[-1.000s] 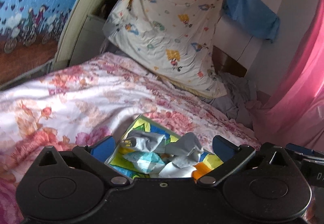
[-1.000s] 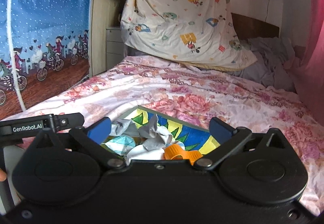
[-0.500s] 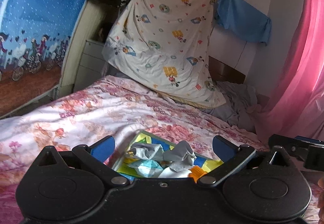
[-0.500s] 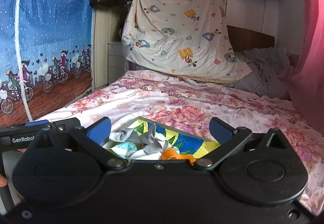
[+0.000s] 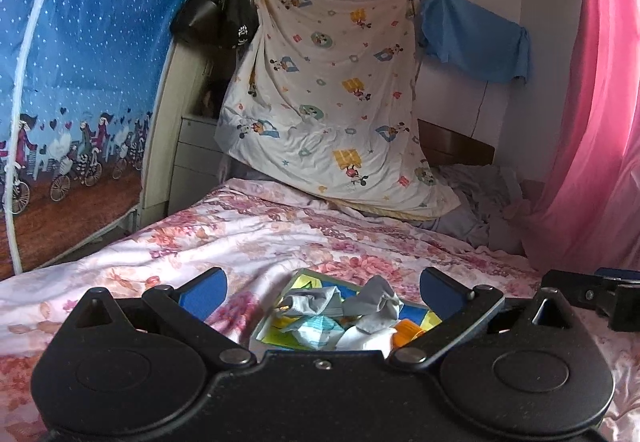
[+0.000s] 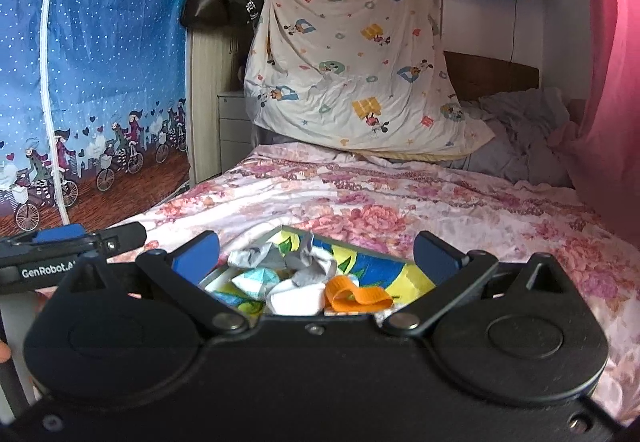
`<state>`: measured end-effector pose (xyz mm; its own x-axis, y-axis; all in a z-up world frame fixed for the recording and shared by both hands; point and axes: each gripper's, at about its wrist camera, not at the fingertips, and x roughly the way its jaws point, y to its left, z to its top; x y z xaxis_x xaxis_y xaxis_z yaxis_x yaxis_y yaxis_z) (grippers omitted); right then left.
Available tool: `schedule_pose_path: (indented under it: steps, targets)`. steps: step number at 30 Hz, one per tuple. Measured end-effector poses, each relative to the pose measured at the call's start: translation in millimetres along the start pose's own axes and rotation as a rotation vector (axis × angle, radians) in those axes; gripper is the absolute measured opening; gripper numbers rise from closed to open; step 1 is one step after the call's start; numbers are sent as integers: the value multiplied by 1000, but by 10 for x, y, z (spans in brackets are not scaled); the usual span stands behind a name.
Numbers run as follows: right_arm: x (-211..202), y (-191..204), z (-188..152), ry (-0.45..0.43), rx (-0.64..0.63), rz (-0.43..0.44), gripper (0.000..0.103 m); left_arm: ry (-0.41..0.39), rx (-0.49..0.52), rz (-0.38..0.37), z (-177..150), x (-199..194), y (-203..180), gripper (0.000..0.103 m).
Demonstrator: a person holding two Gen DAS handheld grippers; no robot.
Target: Organize soft objects
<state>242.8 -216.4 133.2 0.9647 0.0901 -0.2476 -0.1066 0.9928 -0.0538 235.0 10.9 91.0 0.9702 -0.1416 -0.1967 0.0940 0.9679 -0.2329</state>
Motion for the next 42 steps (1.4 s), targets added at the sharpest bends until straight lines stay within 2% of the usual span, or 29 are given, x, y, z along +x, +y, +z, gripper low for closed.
schedule_pose_path:
  steps: [13, 24, 42]
  targets:
    - [-210, 31, -204, -12, 30, 22, 102, -19, 60, 36, -264, -324, -93, 102]
    - [-239, -52, -335, 33, 98, 23, 102, 9, 116, 44, -488, -474, -167, 102]
    - [-361, -25, -673, 57, 165, -6, 102, 18, 163, 76, -648, -720, -147, 102]
